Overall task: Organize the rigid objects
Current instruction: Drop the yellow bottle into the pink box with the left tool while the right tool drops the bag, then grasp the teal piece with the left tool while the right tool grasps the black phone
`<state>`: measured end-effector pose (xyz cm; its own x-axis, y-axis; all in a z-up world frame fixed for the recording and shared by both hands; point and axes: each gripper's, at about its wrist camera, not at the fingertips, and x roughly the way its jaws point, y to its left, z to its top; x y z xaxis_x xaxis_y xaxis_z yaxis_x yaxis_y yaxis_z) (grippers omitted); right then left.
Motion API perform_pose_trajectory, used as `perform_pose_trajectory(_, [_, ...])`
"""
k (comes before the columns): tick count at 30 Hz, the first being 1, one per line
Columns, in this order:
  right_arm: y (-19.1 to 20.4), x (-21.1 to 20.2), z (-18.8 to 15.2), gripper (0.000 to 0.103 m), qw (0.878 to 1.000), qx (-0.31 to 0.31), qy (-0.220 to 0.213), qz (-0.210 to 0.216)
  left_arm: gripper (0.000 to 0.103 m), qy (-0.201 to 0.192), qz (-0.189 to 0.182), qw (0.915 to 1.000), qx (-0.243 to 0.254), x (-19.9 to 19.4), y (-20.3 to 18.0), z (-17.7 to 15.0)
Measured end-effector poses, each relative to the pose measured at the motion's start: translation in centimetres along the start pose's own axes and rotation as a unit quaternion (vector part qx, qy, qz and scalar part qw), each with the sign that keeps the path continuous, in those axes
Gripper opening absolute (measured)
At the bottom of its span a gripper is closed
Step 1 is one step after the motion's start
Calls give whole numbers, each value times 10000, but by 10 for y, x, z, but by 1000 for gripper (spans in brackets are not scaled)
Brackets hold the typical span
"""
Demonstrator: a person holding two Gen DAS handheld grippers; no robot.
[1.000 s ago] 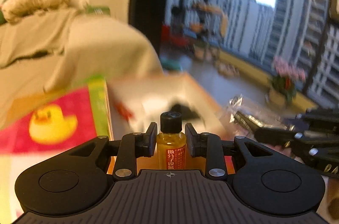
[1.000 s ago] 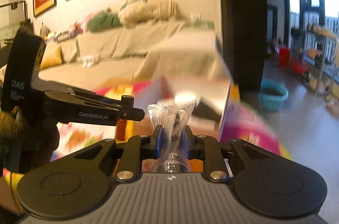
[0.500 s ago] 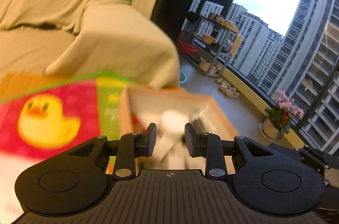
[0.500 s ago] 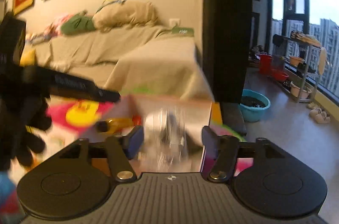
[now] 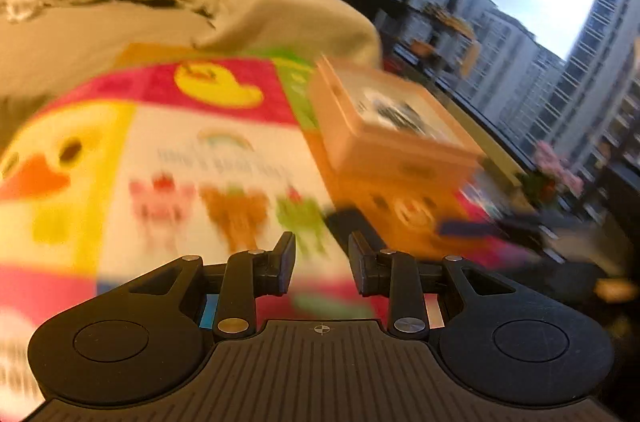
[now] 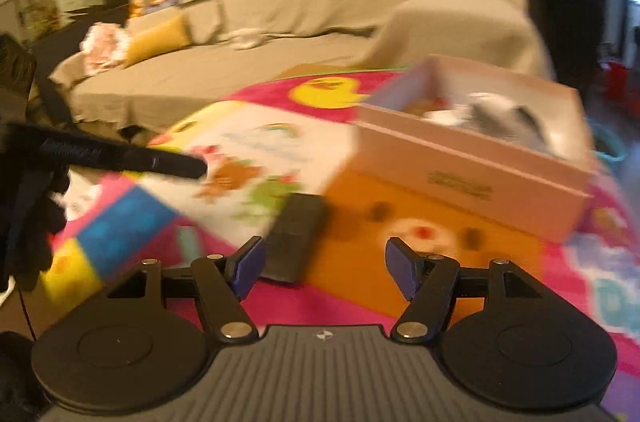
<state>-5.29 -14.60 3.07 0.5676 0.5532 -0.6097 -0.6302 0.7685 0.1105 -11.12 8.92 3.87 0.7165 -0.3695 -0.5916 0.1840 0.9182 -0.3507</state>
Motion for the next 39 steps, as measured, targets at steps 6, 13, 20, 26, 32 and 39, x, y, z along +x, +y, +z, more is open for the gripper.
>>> perform_pose_trajectory(6, [23,38,13,53,9998,-69,121,-115,32,540,89,9962,673,-6,-27,-26])
perform_pose_trajectory(13, [0,37,9,29,9986,116,289,-436,33,714,119,9908,1142,25,-44,-40])
perform_pose_trajectory(20, [-42,9,-13,26,9939,467,313,-946,33,531,73,9892,1364,62,-52,-19])
perform_pose_trajectory(26, [-32,3,-17,37,9965,388,212,-711,32,468,442,9885,1366,70,-38,-4])
perform_pose_trajectory(32, [8,20,-6,51,9992,-275,92,-289,31,378,254,9977,508,55,4,-1])
perform_pose_trajectory(39, [15,40,4,39,9984,-290,340,-336,31,137,91,9996,225,53,9,-7])
